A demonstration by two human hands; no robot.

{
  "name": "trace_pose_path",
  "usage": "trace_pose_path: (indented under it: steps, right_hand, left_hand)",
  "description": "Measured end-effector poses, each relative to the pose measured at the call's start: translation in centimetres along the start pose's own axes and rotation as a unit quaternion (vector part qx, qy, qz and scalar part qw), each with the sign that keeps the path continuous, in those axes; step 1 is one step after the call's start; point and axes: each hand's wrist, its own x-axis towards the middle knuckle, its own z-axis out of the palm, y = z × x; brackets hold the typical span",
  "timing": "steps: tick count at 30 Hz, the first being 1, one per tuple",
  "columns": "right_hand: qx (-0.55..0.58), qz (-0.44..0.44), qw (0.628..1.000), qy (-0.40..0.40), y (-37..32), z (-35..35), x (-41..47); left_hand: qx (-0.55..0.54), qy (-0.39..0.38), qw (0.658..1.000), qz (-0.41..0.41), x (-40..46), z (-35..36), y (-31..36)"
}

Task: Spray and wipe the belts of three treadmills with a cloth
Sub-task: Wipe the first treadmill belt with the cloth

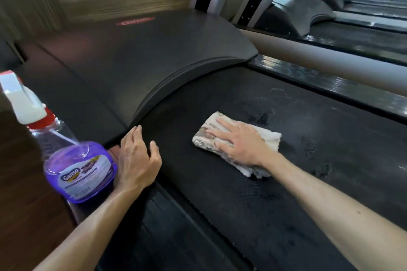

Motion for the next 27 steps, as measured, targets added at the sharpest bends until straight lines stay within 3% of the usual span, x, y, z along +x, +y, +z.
trace_pose_path:
  steps: [5, 9, 13, 16, 21, 24, 27]
  right_hand:
    - [-0.011, 0.117, 0.993, -0.007, 1.3, -0.8, 4.8]
    - [-0.016, 0.058, 0.998, -0.024, -2.4, -1.0, 6.3]
    - [0.004, -0.019, 0.999, -0.025, -3.1, 0.2, 2.0]
    - [0.011, -0.001, 1.000, -0.016, -0.2, 0.0, 0.3]
    - [-0.016, 0.108, 0.994, 0.001, 2.2, -0.6, 5.4]
    - [-0.022, 0.088, 0.996, -0.008, -0.7, -0.6, 7.0]
    - [-0.022, 0.010, 1.000, -0.018, -3.0, 0.0, 5.1]
  left_hand:
    - [0.011, -0.004, 1.000, 0.005, 0.0, 0.0, 0.0]
    - [0.005, -0.004, 1.000, 0.013, 0.0, 0.0, 0.0]
    - [-0.001, -0.008, 1.000, 0.009, 0.0, 0.0, 0.0]
    - [-0.002, -0.007, 1.000, 0.008, 0.0, 0.1, -0.1]
    - [0.003, -0.007, 1.000, 0.007, 0.1, 0.1, -0.1]
    - [-0.002, -0.007, 1.000, 0.011, 0.2, 0.1, -0.2]
    - [-0.007, -0.008, 1.000, 0.015, 0.1, 0.1, -0.1]
